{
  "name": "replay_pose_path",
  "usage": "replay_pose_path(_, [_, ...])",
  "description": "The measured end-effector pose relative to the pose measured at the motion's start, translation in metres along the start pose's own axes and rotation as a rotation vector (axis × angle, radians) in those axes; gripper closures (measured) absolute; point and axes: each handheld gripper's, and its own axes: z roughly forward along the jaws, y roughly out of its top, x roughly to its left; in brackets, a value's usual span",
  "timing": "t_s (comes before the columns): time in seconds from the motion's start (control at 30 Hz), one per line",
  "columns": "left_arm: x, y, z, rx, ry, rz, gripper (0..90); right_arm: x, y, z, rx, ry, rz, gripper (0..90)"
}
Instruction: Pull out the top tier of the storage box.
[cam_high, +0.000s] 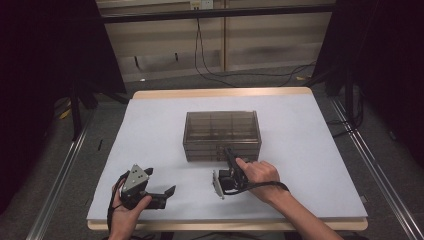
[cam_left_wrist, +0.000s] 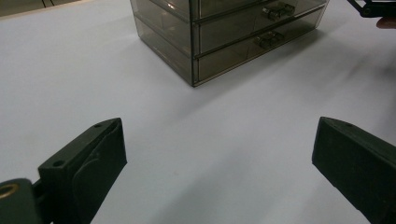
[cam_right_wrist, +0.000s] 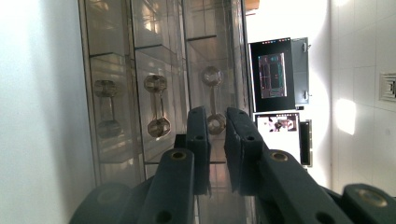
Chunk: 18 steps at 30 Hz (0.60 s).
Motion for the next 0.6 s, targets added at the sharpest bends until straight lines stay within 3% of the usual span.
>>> replay_pose_path(0.6, [0.0001,-0.0001,-0.0003,-0.001,-0.001,-0.003,2.9,0.0002,0.0015,0.0016,0.019,-0.005,0.005,81.3])
